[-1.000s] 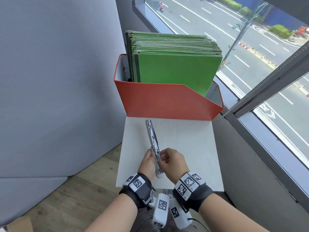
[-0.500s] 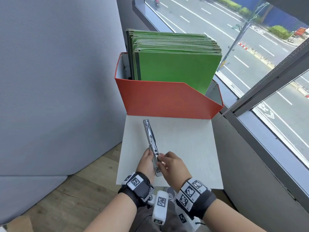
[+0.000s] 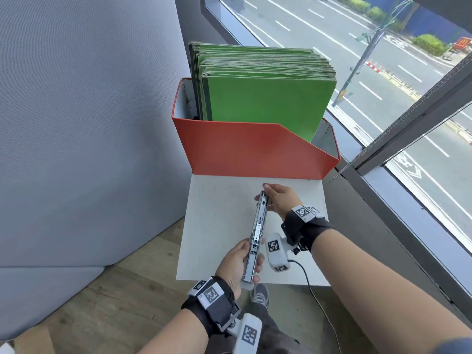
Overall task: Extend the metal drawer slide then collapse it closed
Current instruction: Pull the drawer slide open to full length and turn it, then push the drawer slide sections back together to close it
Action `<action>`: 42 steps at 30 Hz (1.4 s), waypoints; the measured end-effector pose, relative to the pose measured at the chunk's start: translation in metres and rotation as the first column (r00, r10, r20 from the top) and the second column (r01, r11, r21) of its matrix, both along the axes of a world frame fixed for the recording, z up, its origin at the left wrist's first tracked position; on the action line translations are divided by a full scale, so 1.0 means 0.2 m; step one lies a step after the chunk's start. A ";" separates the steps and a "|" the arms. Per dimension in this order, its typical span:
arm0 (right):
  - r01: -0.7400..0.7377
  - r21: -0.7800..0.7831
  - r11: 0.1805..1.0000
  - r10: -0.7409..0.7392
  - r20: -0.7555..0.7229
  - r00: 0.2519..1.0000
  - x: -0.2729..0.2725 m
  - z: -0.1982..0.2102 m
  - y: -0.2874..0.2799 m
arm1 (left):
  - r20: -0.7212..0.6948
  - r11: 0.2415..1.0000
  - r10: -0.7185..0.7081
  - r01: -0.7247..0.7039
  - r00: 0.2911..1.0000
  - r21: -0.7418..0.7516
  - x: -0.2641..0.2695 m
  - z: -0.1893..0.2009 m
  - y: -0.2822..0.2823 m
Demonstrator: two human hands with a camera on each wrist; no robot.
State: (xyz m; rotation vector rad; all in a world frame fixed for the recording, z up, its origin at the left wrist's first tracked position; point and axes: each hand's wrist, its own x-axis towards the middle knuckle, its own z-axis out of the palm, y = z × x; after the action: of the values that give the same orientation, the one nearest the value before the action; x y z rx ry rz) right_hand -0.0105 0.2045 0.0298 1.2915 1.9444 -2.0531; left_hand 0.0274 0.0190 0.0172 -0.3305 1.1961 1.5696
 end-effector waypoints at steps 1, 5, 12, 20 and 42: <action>-0.020 0.018 1.000 0.019 0.008 1.000 0.00 0.01 0.01 | -0.001 1.000 -0.011 0.011 1.000 -0.006 0.00 0.00 0.00; -0.096 0.107 0.990 0.096 0.008 0.995 0.00 0.02 0.04 | -0.006 0.997 -0.036 0.036 0.999 -0.061 0.00 -0.02 0.01; -0.248 0.405 0.880 0.308 -0.088 0.947 0.04 0.14 -0.02 | 0.020 0.984 0.054 -0.050 0.998 -0.170 -0.04 -0.05 0.07; -0.316 0.591 0.742 0.516 -0.201 0.833 0.29 0.23 -0.20 | 0.075 0.951 0.180 -0.154 0.981 -0.268 -0.13 -0.06 0.14; -0.272 0.452 0.850 0.376 -0.157 0.913 0.53 -0.03 -0.44 | -0.096 0.955 0.134 -0.154 0.986 -0.253 -0.17 -0.05 0.14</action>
State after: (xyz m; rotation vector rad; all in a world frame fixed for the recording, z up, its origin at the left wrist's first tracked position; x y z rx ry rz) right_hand 0.0951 0.1167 0.0242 0.6895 2.6110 -1.7462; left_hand -0.0064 0.0470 0.0076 -0.5423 1.4713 1.5625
